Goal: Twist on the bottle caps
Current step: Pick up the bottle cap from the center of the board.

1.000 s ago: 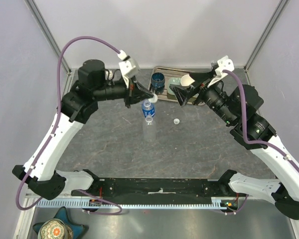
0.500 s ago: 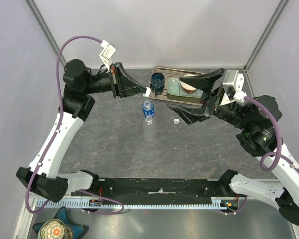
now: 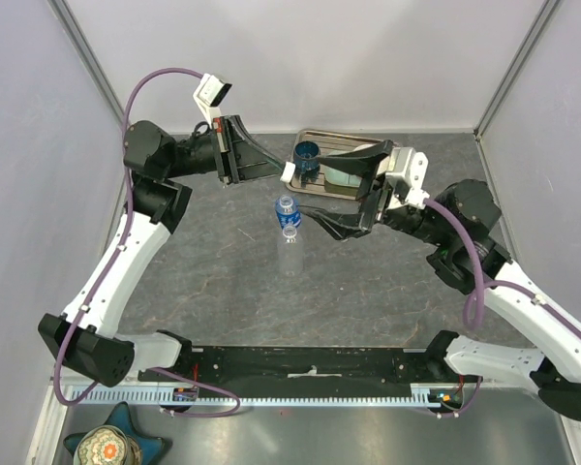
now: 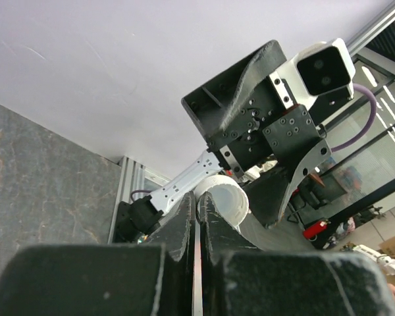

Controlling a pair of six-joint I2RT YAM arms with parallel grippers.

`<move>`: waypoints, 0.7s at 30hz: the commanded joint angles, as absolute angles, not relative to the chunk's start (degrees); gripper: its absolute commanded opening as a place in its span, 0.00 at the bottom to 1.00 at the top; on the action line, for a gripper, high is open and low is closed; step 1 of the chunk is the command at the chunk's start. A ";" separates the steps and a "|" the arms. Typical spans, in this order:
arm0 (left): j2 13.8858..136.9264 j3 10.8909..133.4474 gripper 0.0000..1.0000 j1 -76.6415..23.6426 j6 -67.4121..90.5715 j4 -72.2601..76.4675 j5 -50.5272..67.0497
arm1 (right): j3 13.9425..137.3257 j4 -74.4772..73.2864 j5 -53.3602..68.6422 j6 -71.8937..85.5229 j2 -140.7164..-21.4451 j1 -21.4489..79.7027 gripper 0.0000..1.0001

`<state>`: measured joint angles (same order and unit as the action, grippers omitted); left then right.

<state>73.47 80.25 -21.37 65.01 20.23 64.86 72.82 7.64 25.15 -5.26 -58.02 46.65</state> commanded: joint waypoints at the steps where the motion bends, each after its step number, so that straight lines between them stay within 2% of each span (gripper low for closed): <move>1: 73.04 79.63 0.02 -21.97 71.36 24.34 64.69 | 73.56 11.43 20.49 -11.42 -59.41 51.06 0.87; 8: 73.21 78.31 0.02 -22.24 74.53 26.63 64.69 | 71.20 15.72 12.84 -14.50 -60.64 55.55 0.80; 12: 72.60 77.35 0.02 -22.32 75.23 27.07 64.95 | 70.84 17.31 11.34 -14.59 -61.26 55.99 0.71; 21: 71.54 76.99 0.02 -22.68 76.55 27.77 65.39 | 70.31 18.02 9.84 -13.98 -62.05 56.16 0.66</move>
<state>73.45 77.14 -22.33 73.95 25.41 64.64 70.50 15.07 11.22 -13.76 -62.00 55.77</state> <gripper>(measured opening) 0.033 0.665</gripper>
